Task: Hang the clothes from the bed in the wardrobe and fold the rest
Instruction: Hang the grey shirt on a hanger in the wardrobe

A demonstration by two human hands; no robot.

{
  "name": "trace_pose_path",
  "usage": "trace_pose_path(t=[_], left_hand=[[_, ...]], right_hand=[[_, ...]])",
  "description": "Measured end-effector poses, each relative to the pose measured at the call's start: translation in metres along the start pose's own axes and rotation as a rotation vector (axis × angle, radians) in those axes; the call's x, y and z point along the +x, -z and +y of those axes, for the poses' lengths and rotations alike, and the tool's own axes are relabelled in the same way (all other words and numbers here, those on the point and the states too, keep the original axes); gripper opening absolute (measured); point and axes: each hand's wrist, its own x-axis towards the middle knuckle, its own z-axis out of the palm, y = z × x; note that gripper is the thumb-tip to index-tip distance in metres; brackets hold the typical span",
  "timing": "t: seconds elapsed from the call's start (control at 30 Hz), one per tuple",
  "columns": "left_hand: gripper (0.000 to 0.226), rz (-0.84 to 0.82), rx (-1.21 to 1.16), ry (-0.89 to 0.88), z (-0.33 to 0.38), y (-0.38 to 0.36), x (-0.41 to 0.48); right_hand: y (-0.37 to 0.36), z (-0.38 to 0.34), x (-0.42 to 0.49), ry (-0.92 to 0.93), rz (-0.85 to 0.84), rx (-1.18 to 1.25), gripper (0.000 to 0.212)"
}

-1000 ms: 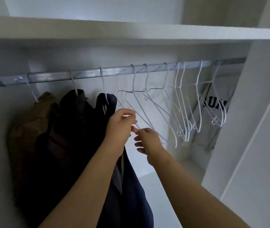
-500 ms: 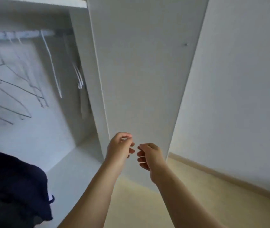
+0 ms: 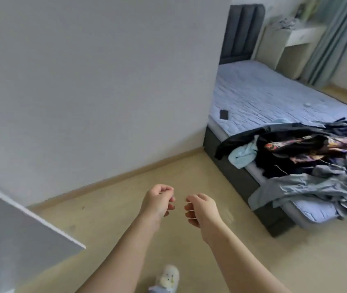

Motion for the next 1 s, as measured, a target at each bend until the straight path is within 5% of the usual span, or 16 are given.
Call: trace_pose_path(t=[0.47,0.8,1.0], left_hand=[[0.016,-0.414,0.222,0.063,0.078,-0.356,0.134],[0.015,-0.475,0.35,0.064,0.133,-0.563,0.196],[0.015,-0.345,0.337,0.107,0.128,-0.698,0.236]], right_hand=[[0.305,-0.05,0.177,-0.121,0.38,0.318,0.019],[0.492,-0.09,0.275,-0.215,0.441,0.442,0.018],[0.614,-0.095,0.363,-0.271,0.331,0.314,0.019]])
